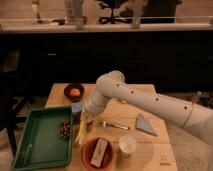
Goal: Place banana in tray
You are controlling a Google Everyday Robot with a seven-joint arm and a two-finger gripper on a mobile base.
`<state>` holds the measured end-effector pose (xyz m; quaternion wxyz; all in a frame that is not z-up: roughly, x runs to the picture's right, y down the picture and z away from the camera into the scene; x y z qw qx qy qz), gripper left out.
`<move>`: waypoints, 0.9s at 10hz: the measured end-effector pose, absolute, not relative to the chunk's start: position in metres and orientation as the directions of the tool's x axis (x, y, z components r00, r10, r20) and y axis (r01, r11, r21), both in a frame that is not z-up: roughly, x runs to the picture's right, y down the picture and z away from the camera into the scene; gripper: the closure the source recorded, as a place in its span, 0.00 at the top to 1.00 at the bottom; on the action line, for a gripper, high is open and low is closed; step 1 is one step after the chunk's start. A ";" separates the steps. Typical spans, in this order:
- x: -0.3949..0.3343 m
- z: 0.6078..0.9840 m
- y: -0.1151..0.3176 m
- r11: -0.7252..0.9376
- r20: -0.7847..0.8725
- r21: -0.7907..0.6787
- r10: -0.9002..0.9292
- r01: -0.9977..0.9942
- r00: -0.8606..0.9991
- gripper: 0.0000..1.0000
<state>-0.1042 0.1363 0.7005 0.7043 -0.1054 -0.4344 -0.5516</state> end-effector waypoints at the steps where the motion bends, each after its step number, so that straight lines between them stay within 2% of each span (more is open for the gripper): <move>1: -0.118 0.699 0.134 0.356 0.725 0.355 -0.689 0.864 -0.013 0.00; 5: -0.159 0.696 0.132 0.318 0.717 0.413 -0.692 0.853 -0.089 0.00; 9: -0.160 0.696 0.133 0.318 0.717 0.415 -0.691 0.853 -0.092 0.00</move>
